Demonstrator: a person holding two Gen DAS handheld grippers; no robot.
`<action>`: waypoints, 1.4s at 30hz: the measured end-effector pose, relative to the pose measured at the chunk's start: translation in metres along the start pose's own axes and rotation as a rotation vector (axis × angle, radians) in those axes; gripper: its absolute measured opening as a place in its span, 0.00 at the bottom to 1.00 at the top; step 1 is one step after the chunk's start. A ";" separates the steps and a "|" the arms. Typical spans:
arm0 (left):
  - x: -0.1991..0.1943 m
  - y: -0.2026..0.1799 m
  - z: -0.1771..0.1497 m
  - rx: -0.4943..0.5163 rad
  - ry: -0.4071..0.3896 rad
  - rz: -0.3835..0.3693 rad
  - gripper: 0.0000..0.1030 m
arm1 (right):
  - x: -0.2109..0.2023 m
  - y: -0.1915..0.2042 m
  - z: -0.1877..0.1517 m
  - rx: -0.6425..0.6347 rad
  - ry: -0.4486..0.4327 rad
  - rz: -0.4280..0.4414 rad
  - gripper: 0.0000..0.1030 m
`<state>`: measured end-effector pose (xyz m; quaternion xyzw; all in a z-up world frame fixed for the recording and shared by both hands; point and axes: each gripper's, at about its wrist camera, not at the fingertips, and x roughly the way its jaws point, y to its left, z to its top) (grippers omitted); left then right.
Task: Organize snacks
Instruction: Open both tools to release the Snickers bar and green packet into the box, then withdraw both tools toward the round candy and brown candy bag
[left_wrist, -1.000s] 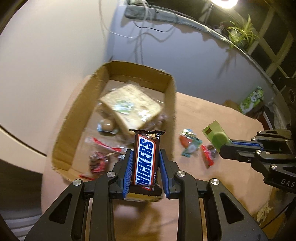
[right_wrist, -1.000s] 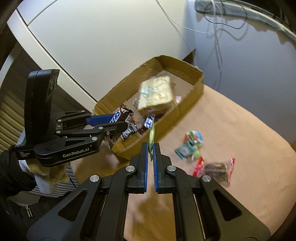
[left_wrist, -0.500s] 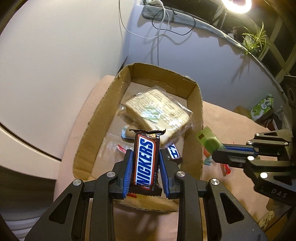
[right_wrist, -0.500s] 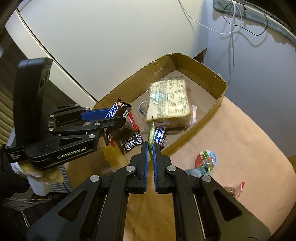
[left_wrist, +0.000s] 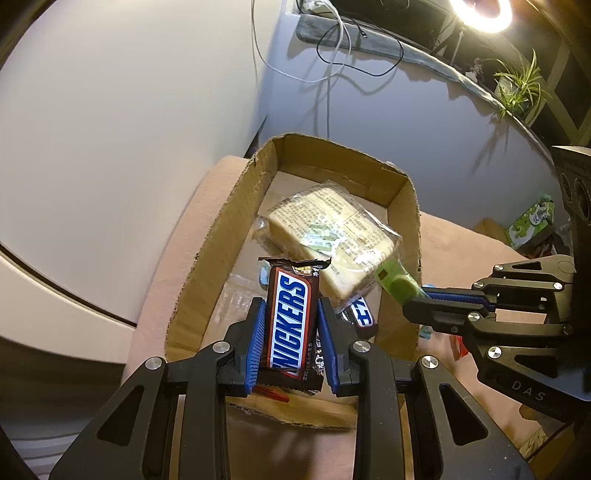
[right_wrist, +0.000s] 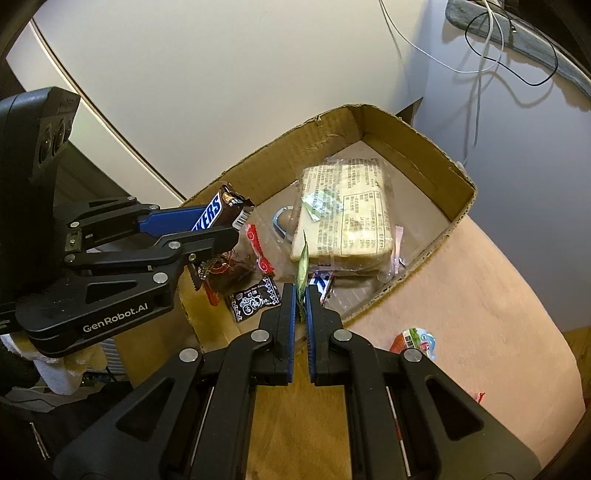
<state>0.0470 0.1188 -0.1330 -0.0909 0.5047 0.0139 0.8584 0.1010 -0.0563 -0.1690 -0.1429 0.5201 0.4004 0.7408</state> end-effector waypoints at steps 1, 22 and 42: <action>0.000 0.000 0.000 0.000 0.001 -0.001 0.26 | -0.001 0.000 0.000 -0.003 -0.002 -0.001 0.05; -0.007 -0.002 0.004 0.012 -0.020 0.022 0.58 | -0.017 -0.004 -0.003 -0.014 -0.037 -0.060 0.67; -0.021 -0.040 0.000 0.057 -0.042 -0.027 0.68 | -0.056 -0.067 -0.047 0.159 -0.050 -0.169 0.77</action>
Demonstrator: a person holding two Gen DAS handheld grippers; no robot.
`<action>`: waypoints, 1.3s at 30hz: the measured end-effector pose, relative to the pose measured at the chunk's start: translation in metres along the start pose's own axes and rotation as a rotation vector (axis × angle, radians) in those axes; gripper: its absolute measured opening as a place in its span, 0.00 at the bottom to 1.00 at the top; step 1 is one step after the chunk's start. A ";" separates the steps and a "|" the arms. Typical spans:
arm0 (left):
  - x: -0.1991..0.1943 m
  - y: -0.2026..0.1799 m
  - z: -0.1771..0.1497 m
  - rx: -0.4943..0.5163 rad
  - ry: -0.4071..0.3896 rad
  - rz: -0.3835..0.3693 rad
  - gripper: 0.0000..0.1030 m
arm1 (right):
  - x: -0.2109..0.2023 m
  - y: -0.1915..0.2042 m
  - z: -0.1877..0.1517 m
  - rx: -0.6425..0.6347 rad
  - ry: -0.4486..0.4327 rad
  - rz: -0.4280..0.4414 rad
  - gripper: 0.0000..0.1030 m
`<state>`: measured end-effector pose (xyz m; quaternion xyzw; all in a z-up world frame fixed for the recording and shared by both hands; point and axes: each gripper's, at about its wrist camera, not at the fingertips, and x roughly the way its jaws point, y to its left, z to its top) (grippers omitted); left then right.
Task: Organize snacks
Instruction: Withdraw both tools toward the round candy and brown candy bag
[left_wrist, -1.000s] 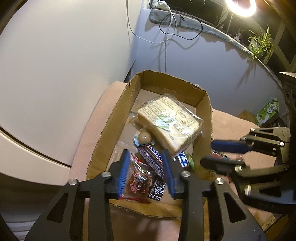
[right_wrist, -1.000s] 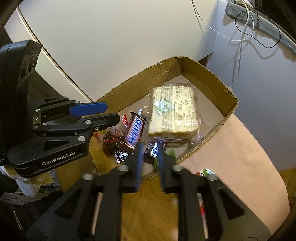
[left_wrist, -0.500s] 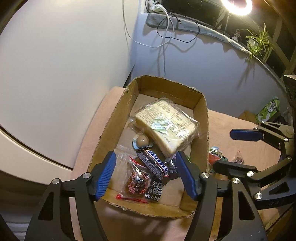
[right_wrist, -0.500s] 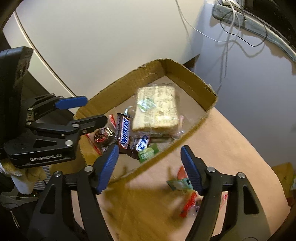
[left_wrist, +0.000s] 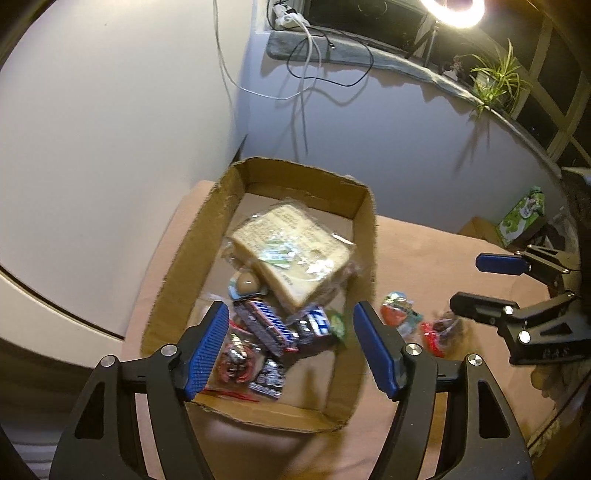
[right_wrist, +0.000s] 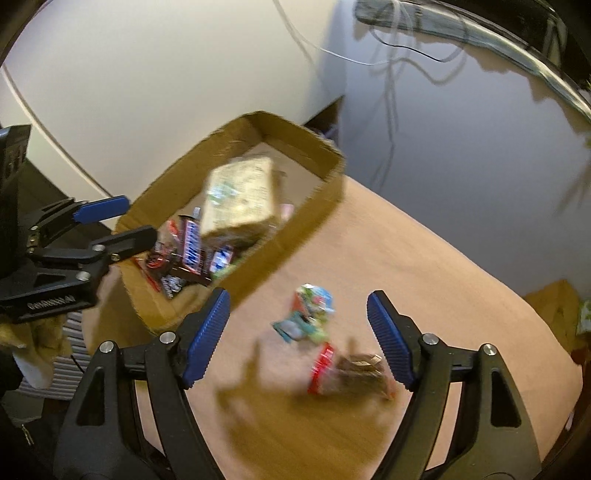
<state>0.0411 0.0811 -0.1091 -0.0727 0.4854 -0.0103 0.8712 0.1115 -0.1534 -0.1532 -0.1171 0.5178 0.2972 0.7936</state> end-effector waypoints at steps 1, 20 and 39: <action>0.000 -0.003 0.000 0.001 0.002 -0.007 0.68 | -0.003 -0.008 -0.004 0.019 0.000 -0.009 0.77; 0.028 -0.095 -0.033 0.136 0.114 -0.155 0.68 | -0.008 -0.108 -0.071 0.282 0.057 -0.004 0.77; 0.051 -0.100 -0.042 0.073 0.177 -0.202 0.52 | 0.030 -0.103 -0.081 0.461 0.165 0.099 0.77</action>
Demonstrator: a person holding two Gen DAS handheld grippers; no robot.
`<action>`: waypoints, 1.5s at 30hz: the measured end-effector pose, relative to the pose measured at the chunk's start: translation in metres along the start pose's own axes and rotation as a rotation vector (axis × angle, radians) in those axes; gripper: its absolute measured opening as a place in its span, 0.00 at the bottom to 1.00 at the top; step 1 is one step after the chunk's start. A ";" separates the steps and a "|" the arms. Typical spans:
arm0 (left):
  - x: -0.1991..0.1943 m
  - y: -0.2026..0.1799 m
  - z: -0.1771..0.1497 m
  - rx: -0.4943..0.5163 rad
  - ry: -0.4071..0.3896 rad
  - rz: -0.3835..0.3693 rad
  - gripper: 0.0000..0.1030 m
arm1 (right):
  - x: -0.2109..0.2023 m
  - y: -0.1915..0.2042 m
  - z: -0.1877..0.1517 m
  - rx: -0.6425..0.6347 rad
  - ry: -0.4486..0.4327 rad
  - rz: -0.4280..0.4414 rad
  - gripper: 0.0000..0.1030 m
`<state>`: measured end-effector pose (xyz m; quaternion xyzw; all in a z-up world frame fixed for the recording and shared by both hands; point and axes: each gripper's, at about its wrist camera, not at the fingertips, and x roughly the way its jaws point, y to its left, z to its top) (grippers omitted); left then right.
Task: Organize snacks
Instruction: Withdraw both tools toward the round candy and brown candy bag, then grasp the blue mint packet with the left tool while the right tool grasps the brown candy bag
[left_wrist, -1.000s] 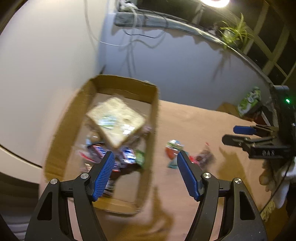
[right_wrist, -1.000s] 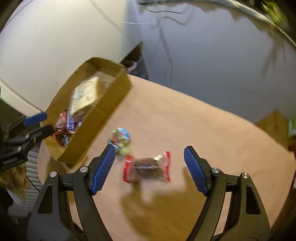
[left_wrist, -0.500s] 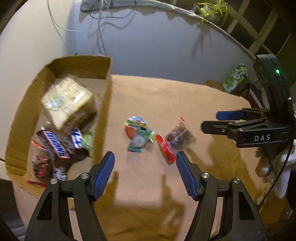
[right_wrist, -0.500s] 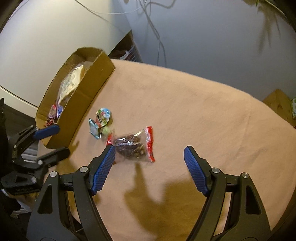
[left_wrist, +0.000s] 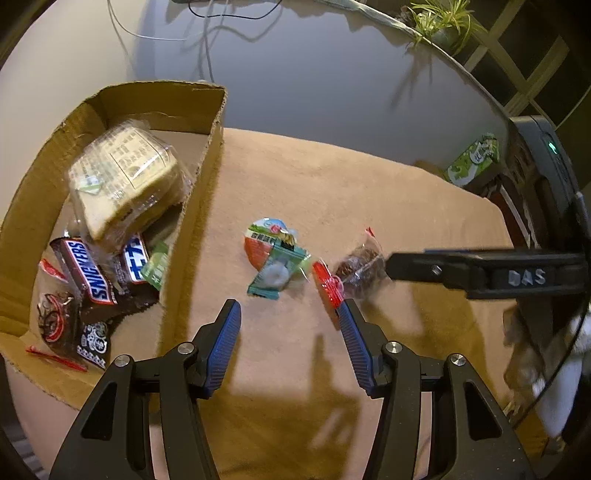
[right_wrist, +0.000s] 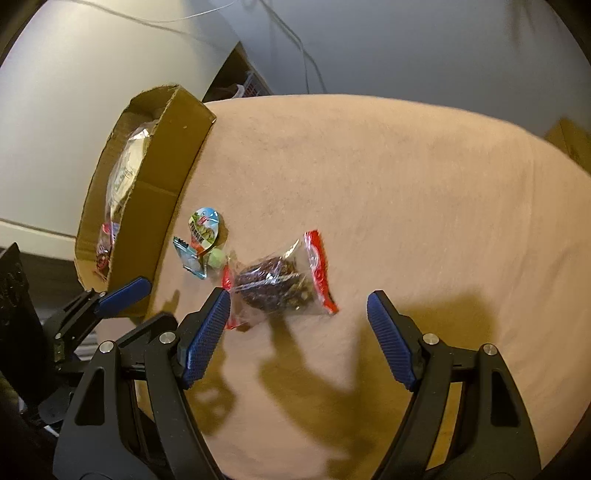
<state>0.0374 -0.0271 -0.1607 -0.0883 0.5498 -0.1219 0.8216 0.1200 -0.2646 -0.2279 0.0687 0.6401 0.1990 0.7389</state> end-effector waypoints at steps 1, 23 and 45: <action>0.001 0.001 0.001 0.002 -0.002 0.003 0.52 | -0.002 0.000 -0.003 0.014 -0.002 0.022 0.77; 0.025 -0.013 0.020 0.074 -0.027 0.007 0.42 | 0.035 0.006 0.020 0.152 0.037 0.027 0.68; 0.057 -0.042 0.034 0.127 -0.001 0.060 0.35 | 0.023 -0.003 0.014 -0.085 0.057 -0.103 0.64</action>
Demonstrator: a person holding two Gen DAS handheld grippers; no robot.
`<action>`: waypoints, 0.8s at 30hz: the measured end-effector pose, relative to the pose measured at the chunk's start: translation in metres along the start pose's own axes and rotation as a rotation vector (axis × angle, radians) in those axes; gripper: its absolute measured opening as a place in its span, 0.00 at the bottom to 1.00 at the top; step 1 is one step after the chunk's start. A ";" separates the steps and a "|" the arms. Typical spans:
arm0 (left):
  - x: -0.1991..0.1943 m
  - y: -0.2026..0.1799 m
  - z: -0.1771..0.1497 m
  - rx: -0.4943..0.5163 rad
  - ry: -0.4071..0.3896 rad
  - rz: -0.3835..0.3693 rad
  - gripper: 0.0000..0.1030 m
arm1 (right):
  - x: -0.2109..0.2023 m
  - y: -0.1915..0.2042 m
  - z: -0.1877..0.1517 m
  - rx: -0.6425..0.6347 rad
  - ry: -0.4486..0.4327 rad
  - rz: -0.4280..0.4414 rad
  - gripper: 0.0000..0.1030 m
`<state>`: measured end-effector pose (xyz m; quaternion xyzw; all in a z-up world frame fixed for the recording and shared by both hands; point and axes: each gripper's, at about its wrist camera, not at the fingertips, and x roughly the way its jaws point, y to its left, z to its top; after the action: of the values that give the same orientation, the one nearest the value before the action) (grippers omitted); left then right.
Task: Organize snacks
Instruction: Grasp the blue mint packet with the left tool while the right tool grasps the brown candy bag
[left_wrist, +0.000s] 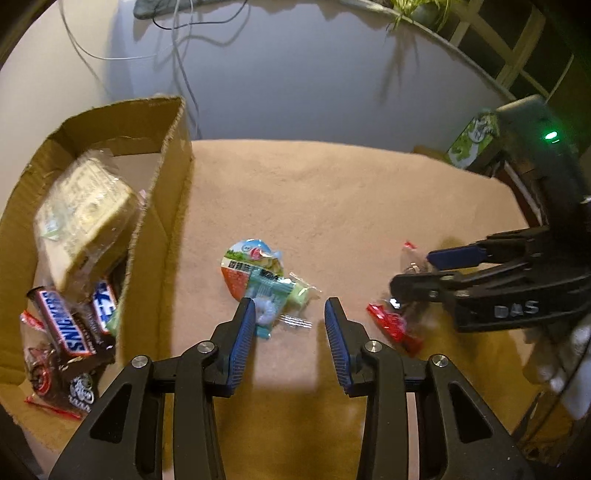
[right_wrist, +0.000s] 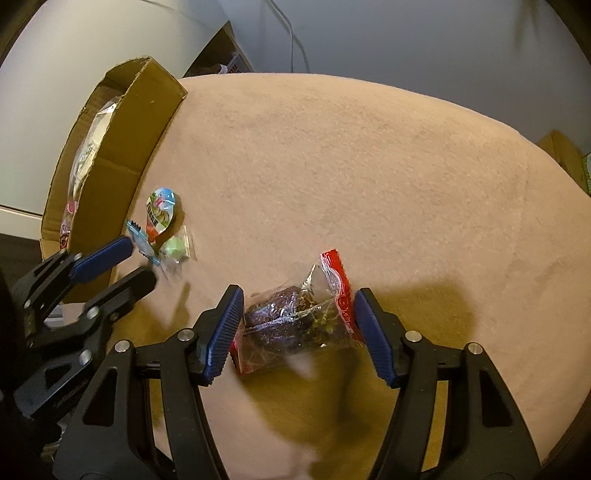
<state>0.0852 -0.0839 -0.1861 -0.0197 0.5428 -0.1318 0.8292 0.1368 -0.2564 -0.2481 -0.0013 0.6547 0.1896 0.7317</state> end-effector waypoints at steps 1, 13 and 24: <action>0.004 0.000 0.002 0.000 0.004 0.014 0.35 | 0.000 0.000 0.000 -0.001 -0.002 0.001 0.64; 0.025 -0.016 -0.002 0.032 0.025 0.004 0.35 | -0.001 0.001 -0.004 -0.012 -0.019 -0.023 0.64; 0.025 -0.016 -0.012 0.050 0.015 0.011 0.21 | -0.014 -0.001 -0.020 0.141 -0.080 -0.031 0.73</action>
<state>0.0802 -0.1038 -0.2109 0.0050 0.5455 -0.1406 0.8262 0.1169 -0.2663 -0.2379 0.0476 0.6365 0.1317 0.7585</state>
